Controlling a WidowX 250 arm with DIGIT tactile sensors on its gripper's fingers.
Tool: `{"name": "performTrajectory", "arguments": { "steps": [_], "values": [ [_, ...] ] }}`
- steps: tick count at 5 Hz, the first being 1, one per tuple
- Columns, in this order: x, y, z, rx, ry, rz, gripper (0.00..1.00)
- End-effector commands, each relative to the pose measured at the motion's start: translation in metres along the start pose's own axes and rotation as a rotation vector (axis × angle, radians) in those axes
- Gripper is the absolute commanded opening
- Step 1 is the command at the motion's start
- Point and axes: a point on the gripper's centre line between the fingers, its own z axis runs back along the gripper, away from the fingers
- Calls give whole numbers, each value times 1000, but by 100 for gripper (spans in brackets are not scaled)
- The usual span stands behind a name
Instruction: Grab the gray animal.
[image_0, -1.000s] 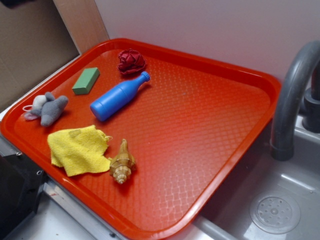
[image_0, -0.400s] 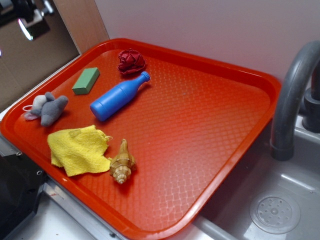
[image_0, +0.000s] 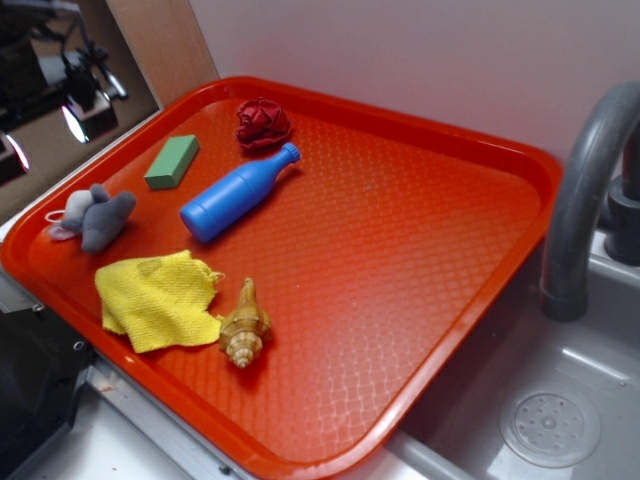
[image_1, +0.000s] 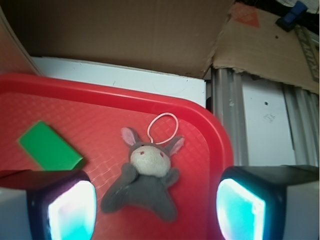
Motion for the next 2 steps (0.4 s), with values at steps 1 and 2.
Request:
{"name": "performTrajectory", "arguments": {
  "steps": [1,2],
  "values": [
    [10,-7,-38,-47,-6,7,100],
    [2,-4,-57,-37,66,-14,100]
  ]
}}
